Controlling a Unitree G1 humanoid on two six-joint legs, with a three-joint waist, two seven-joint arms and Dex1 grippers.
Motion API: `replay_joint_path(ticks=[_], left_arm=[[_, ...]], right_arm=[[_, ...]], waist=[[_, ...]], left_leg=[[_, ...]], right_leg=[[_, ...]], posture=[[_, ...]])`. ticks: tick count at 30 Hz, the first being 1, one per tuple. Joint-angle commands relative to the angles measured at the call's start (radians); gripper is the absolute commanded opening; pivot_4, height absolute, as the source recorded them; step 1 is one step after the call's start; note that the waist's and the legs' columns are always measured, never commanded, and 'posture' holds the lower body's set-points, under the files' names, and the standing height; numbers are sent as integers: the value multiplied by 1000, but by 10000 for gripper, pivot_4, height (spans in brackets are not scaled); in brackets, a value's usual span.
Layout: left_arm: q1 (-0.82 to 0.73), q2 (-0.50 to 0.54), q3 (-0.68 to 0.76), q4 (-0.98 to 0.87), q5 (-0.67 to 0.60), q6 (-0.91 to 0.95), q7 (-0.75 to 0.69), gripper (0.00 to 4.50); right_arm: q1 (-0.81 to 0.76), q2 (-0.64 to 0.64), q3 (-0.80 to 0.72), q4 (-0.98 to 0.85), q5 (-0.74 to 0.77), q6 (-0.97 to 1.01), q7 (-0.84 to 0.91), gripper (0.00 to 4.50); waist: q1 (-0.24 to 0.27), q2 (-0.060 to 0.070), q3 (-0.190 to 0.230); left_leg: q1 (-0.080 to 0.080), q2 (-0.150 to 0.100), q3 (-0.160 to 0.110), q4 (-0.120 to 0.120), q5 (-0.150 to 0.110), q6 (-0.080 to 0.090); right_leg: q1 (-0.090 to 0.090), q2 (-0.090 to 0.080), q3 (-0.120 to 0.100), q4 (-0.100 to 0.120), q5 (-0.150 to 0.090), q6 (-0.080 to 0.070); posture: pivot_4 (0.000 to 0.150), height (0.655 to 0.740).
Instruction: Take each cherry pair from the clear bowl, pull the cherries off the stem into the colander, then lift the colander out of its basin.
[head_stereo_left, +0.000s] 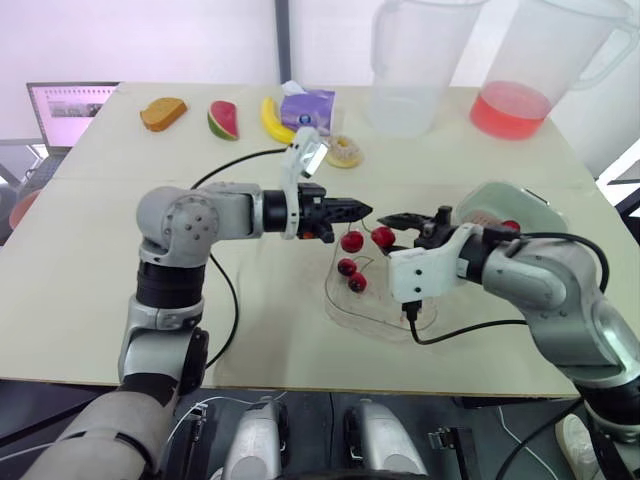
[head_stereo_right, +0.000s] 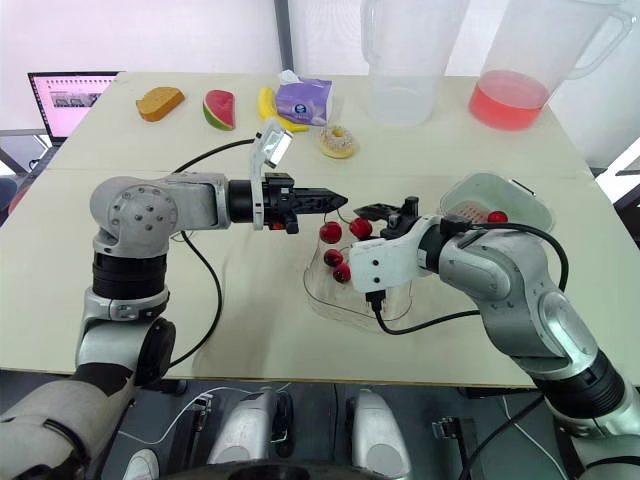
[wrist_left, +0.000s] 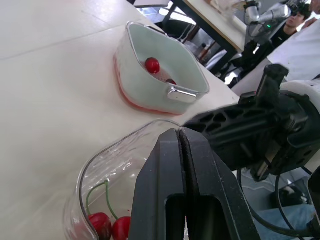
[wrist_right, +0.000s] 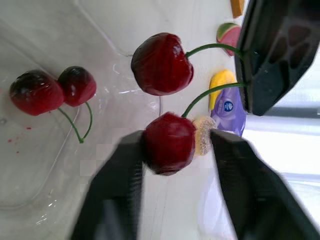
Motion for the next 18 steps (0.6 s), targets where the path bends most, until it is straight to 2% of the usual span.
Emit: replay_joint_path(ticks=[1, 5, 7, 11, 14, 18], left_arm=[[-22, 47, -19, -36, 20, -81, -57, 0], [-17, 154, -128, -61, 115, -268, -209, 0], [-17, 210, -168, -66, 162, -391, -318, 0], [-6, 275, -203, -69, 204, -533, -472, 0], [2, 288, -203, -67, 209, -585, -532, 0], [4, 280, -194, -60, 218, -617, -546, 0]], right_arm=[[-7, 31, -75, -70, 99, 191, 61, 40793], [-57, 60, -145, -116, 269, 484, 143, 40793], [-142, 92, -207, -137, 433, 747, 204, 40793], [-297, 106, -254, -94, 634, 1111, 238, 40793], [-387, 131, -247, -19, 704, 1199, 194, 40793], [-421, 126, -203, 16, 780, 1230, 151, 40793]], waist=[[0, 0, 0], [-2, 0, 0], [-3, 0, 0], [-1, 1, 0], [1, 1, 0], [0, 1, 0]], left_leg=[[0, 0, 0, 0, 0, 0], [0, 0, 0, 0, 0, 0], [0, 0, 0, 0, 0, 0], [0, 0, 0, -1, 0, 0], [0, 0, 0, -1, -1, 2], [0, 0, 0, -1, -4, 8]], right_leg=[[0, 0, 0, 0, 0, 0], [0, 0, 0, 0, 0, 0], [0, 0, 0, 0, 0, 0], [0, 0, 0, 0, 0, -1], [0, -2, 0, 0, 0, -1], [0, -1, 0, 0, 0, -1]], posture=[[1500, 7400], [1500, 7400], [1500, 7400], [1500, 7400], [1500, 7400], [1500, 7400]])
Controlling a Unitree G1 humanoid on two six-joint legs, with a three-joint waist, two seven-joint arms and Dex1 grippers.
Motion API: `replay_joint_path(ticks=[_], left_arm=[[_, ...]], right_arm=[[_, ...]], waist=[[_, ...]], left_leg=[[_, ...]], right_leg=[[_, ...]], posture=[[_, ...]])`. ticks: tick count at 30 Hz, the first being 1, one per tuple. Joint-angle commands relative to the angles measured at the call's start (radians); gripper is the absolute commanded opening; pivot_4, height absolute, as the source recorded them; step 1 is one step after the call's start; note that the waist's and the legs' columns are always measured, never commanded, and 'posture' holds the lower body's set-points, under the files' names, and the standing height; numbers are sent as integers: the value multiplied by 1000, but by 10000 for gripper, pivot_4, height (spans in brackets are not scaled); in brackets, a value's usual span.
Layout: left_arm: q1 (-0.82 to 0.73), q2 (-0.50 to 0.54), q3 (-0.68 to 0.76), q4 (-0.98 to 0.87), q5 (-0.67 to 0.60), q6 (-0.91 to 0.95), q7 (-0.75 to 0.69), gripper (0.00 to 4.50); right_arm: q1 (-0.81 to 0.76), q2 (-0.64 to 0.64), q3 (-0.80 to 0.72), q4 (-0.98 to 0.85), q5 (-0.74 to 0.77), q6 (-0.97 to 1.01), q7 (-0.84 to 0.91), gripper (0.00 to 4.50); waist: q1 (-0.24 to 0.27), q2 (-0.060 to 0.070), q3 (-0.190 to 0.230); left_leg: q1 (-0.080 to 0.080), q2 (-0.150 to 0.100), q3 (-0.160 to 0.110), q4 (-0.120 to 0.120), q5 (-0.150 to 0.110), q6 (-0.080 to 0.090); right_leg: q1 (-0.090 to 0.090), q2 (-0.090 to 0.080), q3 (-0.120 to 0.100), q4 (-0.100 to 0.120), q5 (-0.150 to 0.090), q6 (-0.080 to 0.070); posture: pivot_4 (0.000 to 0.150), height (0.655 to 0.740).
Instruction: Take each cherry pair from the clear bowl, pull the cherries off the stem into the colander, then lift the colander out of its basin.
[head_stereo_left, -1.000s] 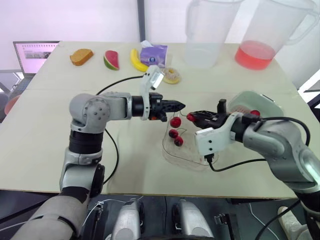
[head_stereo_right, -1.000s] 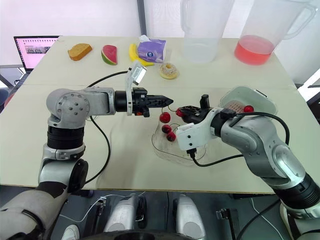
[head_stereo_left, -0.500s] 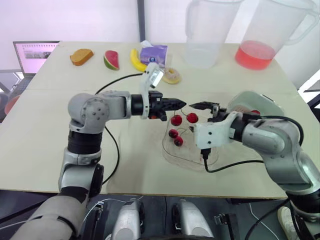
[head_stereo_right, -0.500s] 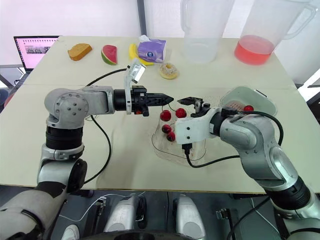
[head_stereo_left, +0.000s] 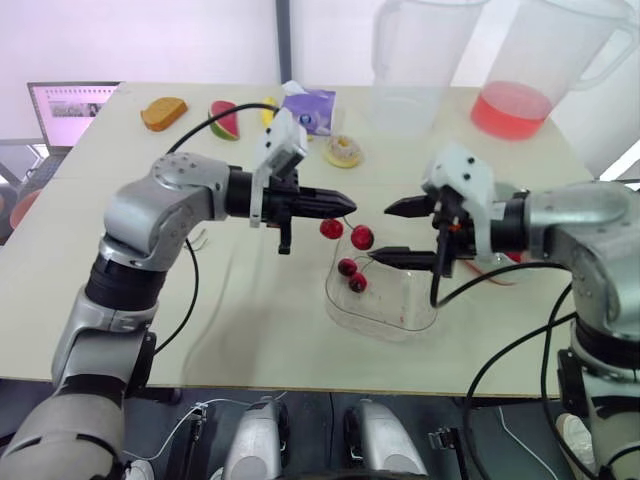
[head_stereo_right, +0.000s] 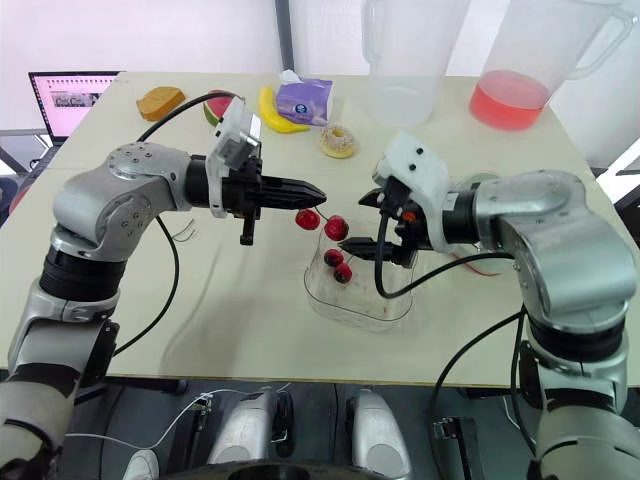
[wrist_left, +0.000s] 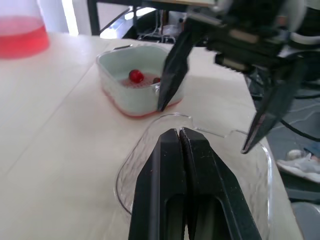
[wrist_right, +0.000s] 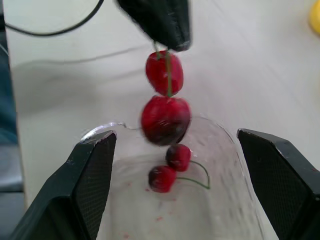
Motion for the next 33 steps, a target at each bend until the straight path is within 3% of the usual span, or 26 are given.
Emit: replay_joint_path(ticks=[1, 12, 15, 20, 21, 33], left_arm=[[-5, -4, 16, -23, 6, -37, -17, 0], [5, -12, 36, -39, -3, -23, 3, 0], [6, -12, 36, -40, -3, -19, 8, 0], [8, -13, 37, -42, -6, -16, 15, 0], [9, -14, 37, -43, -7, -15, 17, 0], [13, -17, 41, -48, -4, -4, 33, 0]], right_arm=[[-32, 6, 20, 16, 66, 21, -49, 40793], [-49, 20, 55, 68, 179, 14, -187, 40793], [-51, 19, 52, 70, 208, 15, -213, 32866], [-56, 21, 47, 74, 249, 20, -253, 8583], [-56, 21, 48, 74, 257, 20, -262, 6127], [65, -58, 74, 53, 305, -1, -319, 6127]], waist=[[-2, 0, 0], [-3, 0, 0], [-3, 0, 0], [-3, 0, 0], [-3, 0, 0], [-1, 0, 0]], left_leg=[[0, 0, 0, 0, 0, 0], [0, 0, 0, 0, 0, 0], [0, 0, 0, 0, 0, 0], [0, 0, 0, 0, 0, 0], [0, 0, 0, 0, 0, 0], [-1, 0, 0, 0, 0, 1]], right_leg=[[0, 0, 0, 0, 0, 0], [-1, 0, 0, 0, 0, 0], [-1, 0, 0, 0, 0, 0], [-1, 0, 0, 0, 0, 0], [-1, 0, 0, 0, 0, 0], [-1, 0, 0, 0, 0, 0]], posture=[[1500, 7400], [1500, 7400], [1500, 7400], [1500, 7400], [1500, 7400], [1500, 7400]])
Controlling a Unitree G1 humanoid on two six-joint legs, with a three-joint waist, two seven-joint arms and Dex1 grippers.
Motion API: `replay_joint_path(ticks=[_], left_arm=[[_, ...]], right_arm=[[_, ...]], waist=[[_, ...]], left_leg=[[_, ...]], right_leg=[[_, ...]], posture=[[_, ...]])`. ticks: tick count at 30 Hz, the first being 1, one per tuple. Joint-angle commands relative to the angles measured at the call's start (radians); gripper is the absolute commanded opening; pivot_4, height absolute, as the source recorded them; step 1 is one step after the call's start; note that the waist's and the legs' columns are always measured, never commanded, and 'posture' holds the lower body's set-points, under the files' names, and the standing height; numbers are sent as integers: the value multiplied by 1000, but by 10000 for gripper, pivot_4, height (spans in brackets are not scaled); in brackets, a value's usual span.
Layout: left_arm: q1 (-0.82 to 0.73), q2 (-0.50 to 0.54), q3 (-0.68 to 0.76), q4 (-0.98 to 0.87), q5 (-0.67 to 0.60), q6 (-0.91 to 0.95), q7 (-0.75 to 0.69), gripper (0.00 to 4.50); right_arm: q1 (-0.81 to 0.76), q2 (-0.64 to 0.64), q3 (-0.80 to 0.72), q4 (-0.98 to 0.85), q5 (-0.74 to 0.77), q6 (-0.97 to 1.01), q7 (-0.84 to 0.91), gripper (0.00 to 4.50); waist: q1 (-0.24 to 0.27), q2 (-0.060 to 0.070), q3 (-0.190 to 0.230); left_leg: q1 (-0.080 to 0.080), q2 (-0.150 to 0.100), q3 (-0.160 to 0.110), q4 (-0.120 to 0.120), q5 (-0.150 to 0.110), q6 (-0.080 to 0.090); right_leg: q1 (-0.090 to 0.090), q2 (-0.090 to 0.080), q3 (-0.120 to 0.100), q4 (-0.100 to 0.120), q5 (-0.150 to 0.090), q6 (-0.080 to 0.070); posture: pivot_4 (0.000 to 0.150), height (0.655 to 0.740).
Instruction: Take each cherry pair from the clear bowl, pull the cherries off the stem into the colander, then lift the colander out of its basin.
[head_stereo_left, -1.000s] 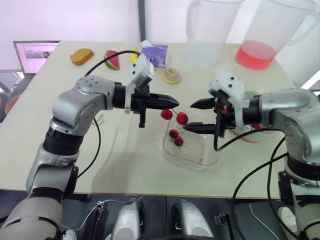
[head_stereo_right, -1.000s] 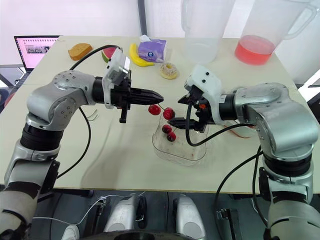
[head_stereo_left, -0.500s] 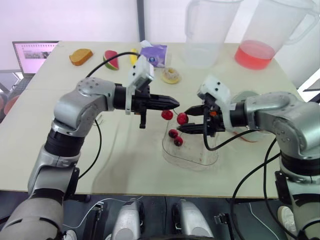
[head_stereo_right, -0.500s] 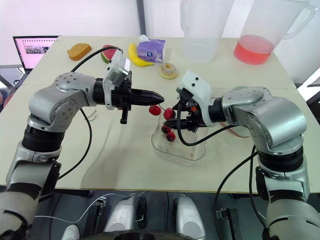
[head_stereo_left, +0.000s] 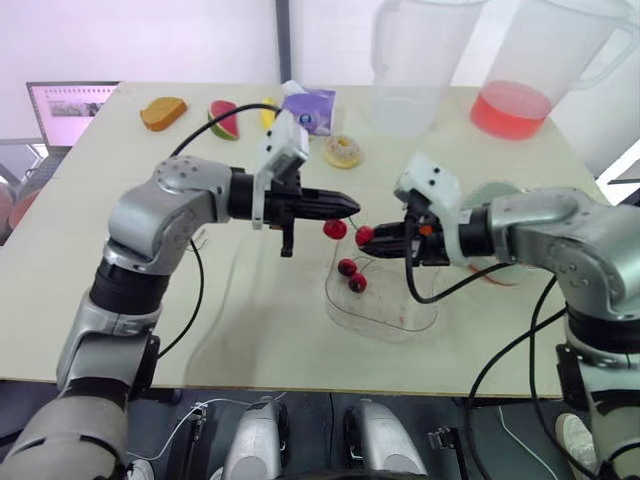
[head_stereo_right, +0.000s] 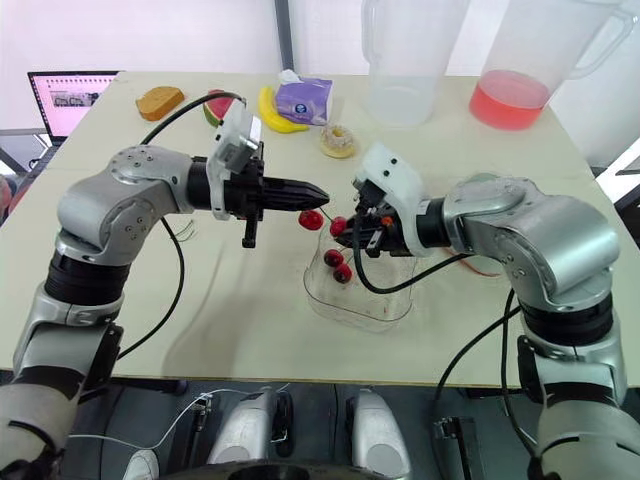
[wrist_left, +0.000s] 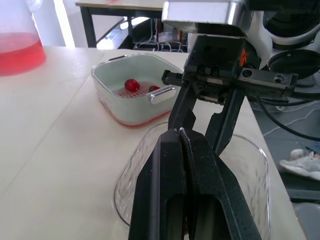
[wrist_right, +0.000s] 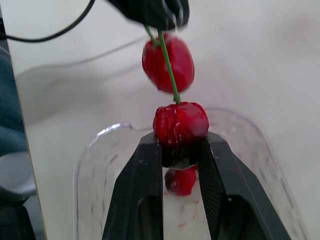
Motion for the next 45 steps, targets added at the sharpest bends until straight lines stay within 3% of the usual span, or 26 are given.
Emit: replay_joint_path(ticks=[1, 9, 14, 20, 25, 44, 45], left_arm=[[-9, 2, 33, -34, -9, -5, 8, 0], [-4, 6, 37, -44, -13, 3, 18, 0], [-1, 9, 41, -47, -14, 9, 23, 0], [7, -1, 45, -58, -24, 25, 47, 0], [12, -3, 48, -69, -35, 41, 61, 0], [16, -4, 51, -71, -32, 55, 78, 0], [16, -3, 51, -71, -32, 55, 78, 0]], right_arm=[[50, -40, 1, -19, 16, -16, -11, 6127], [106, -53, -69, -33, 47, -12, -53, 6127], [101, -81, -208, 6, 39, 9, -110, 6127], [112, -84, -375, 222, -170, 12, -376, 6127], [132, -31, -401, 306, -241, -45, -474, 6127], [158, 25, -405, 470, -244, -107, -491, 6127], [153, 26, -411, 469, -243, -106, -494, 15049]], waist=[[-1, 0, 0], [-3, 0, 0], [1, 0, 0], [2, 0, 0], [-7, 0, 0], [-2, 1, 0], [-2, 1, 0]], left_leg=[[0, 0, 0, 0, 0, 0], [0, 1, 0, 0, 0, 0], [0, 0, 0, 0, 0, 0], [0, 0, 0, 0, 0, 0], [0, 0, 1, -1, 3, -5], [0, 0, 1, -2, 2, -4], [0, 0, 1, -2, 2, -4]], right_leg=[[0, 0, 0, 0, 0, 0], [-1, 0, 0, 0, 0, 0], [0, 0, 0, 0, 0, 0], [0, 0, 0, 0, 0, 0], [-1, 0, 1, 0, 0, 0], [-2, 2, 2, 0, 0, 0], [-2, 2, 2, 0, 0, 0]], posture=[[1500, 7400], [1500, 7400], [1500, 7400], [1500, 7400], [1500, 7400], [1500, 7400], [1500, 7400]])
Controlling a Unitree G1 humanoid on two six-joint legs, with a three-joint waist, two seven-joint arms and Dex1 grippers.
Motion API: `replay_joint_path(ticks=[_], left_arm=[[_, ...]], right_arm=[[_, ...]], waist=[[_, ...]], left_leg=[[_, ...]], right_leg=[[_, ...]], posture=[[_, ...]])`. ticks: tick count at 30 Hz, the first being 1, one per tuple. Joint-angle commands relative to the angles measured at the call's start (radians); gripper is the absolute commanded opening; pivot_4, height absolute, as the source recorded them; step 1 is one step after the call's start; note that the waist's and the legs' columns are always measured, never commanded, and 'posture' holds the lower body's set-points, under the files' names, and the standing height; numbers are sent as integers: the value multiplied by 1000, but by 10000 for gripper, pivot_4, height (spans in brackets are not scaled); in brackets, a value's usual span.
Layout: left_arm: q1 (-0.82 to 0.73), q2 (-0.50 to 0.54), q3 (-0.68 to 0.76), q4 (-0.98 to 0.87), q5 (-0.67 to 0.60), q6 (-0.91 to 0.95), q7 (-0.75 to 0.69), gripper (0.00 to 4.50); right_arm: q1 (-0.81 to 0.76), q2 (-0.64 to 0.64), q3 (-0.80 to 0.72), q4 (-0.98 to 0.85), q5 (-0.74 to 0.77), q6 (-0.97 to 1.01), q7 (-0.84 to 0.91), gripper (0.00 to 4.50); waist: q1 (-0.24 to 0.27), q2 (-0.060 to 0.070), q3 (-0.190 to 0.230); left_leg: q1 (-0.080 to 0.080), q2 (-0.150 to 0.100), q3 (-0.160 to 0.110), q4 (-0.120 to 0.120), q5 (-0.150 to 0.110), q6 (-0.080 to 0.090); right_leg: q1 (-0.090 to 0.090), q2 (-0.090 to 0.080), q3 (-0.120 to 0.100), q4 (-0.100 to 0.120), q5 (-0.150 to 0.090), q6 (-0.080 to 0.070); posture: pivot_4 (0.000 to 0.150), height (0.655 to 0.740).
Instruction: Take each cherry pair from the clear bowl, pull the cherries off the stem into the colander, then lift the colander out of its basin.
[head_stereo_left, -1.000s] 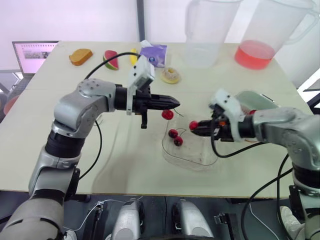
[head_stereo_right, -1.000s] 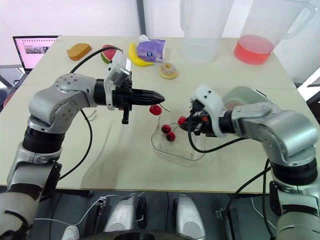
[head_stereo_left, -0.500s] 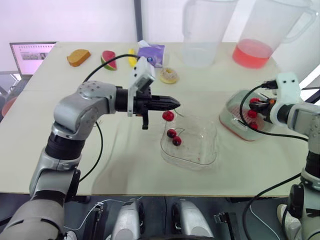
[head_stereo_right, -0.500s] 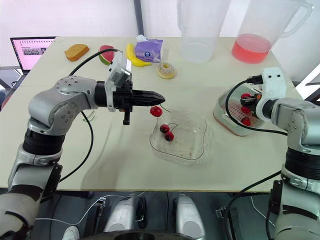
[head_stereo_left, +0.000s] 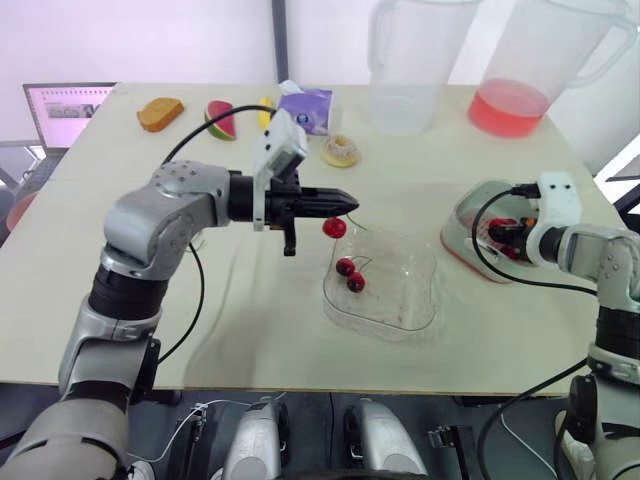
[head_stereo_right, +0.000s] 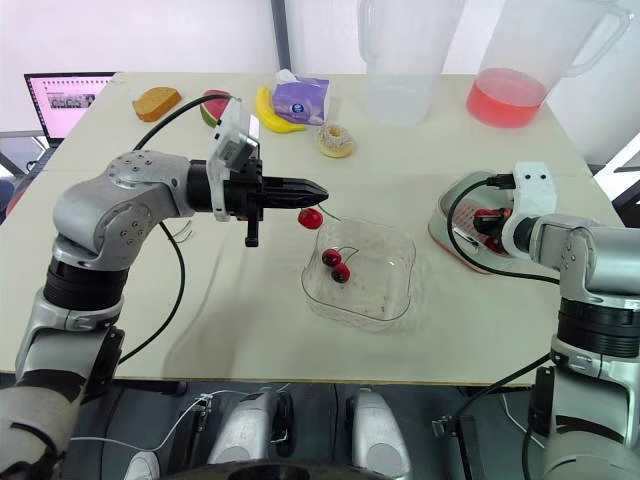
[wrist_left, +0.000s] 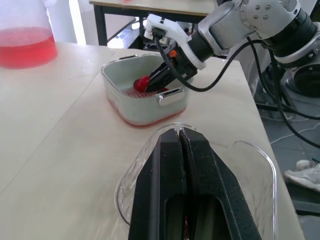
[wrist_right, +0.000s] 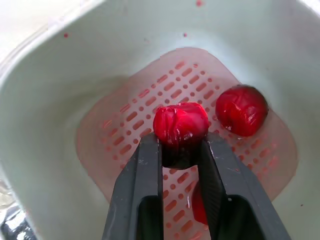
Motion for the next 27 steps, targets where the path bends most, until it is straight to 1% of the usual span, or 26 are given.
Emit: replay_joint_path(ticks=[1, 5, 6, 7, 9, 12, 16, 18, 20, 22, 27], left_arm=[[-3, 4, 23, -27, -9, 1, 3, 0], [-5, 6, 23, -24, -7, -1, 2, 0], [-5, 6, 24, -23, -7, -2, 2, 0], [-6, 7, 24, -23, -7, -2, 1, 0], [-8, 7, 25, -20, -6, -2, 1, 0], [-11, 4, 24, -14, -4, -5, 2, 0], [-16, -5, 23, -4, -3, -11, 1, 0], [-18, -8, 21, -1, -3, -17, -5, 0], [-21, -10, 20, 2, -3, -21, -9, 0], [-23, -11, 20, 2, -5, -24, -16, 0], [-23, -21, 33, -7, -37, -10, -39, 0]], right_arm=[[-38, -3, -47, -22, 0, -14, -13, 18433], [-82, 7, -113, -44, 15, 15, -32, 37738], [-95, 8, -127, -55, 19, 24, -36, 43539], [-112, 11, -142, -72, 26, 31, -39, 44383], [-155, 16, -164, -125, 56, 48, -29, 44383], [-188, 12, -152, -234, 153, 67, 56, 44383], [-110, -24, -77, -439, 358, 93, 253, 44383], [-72, -15, -55, -509, 453, 126, 313, 44383], [-29, -29, 14, -573, 517, 115, 367, 44383], [-22, -16, 67, -595, 539, 92, 372, 44383], [-94, 89, 187, -512, 498, 38, 292, 44383]], waist=[[0, 0, 0], [0, 0, 0], [0, 0, 0], [0, 0, 0], [-1, 0, 0], [-2, 1, 0], [0, 1, 0], [2, 0, 0], [2, 0, 0], [1, 0, 0], [-4, 0, 0]], left_leg=[[0, 0, 0, 0, 0, 0], [0, 0, 0, 0, 0, 0], [0, 0, 0, 0, 0, 0], [0, 0, 0, 0, 0, 0], [0, 0, 0, 0, 0, 0], [0, 0, 0, 0, 0, 0], [0, 0, -1, -1, -2, 3], [0, 0, -1, -1, -2, 3], [0, 0, -1, 0, -2, 4], [0, 0, -1, 1, -3, 4], [0, 1, -1, 1, -2, 4]], right_leg=[[0, 0, 0, 0, 0, 0], [0, 0, 0, 0, 0, 0], [0, 0, 0, 0, 0, 0], [0, 0, 0, 0, 0, 0], [0, 0, 0, 0, 0, 0], [0, 0, 0, 0, 0, 0], [0, 0, 0, 0, 0, 0], [1, 0, -1, -1, 0, 0], [1, -1, -1, -1, 0, 0], [1, -1, -1, -1, 0, 0], [1, -1, -1, 0, 0, 0]], posture=[[1500, 7400], [1500, 7400], [1500, 7400], [1500, 7400], [1500, 7400], [1500, 7400], [1500, 7400], [1500, 7400], [1500, 7400], [1500, 7400], [1500, 7400]])
